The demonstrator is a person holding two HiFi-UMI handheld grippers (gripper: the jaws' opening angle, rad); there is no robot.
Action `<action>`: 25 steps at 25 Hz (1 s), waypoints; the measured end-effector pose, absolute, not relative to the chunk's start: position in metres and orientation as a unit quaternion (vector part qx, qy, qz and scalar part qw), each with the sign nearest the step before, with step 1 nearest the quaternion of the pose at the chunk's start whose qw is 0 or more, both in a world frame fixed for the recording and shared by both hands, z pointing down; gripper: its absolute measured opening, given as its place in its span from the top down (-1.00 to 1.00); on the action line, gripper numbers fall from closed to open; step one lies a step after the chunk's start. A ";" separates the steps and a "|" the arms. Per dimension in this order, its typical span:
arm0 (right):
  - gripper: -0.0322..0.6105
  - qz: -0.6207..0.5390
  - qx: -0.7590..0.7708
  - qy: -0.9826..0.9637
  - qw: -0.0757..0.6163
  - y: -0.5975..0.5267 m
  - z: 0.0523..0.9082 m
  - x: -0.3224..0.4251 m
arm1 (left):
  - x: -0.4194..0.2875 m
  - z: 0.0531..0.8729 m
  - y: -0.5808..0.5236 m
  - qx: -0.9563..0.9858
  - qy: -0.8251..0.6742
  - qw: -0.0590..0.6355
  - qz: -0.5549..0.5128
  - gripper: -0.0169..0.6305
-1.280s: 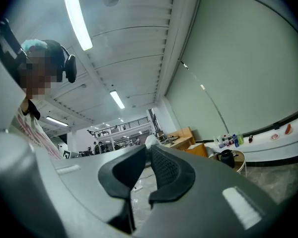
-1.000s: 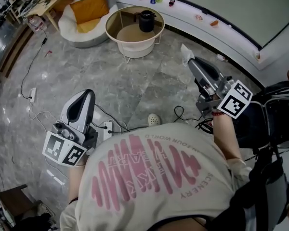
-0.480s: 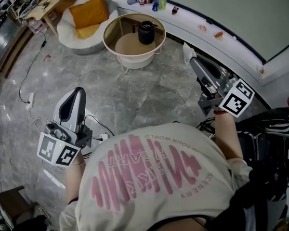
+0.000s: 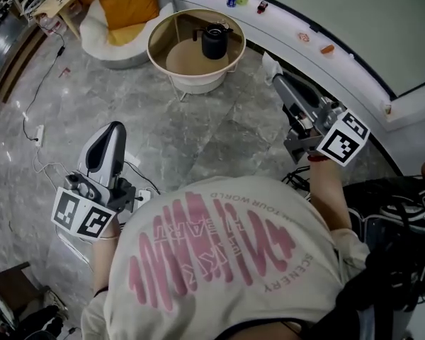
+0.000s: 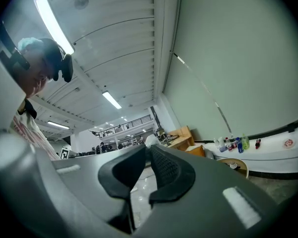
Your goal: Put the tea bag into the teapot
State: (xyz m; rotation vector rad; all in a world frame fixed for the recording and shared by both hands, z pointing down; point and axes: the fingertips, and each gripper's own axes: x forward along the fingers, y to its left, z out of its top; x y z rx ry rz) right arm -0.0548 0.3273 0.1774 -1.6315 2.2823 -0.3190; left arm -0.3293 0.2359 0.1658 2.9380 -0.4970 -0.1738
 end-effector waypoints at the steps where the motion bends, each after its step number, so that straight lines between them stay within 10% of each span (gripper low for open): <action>1: 0.78 -0.110 -0.573 0.796 0.160 0.326 0.176 -0.050 | -0.323 0.163 0.232 0.981 -0.164 0.079 -0.062 0.90; 25: 0.78 -0.160 -0.592 0.763 0.204 0.306 0.202 0.001 | -0.243 0.169 0.212 0.991 -0.109 0.079 -0.019 0.90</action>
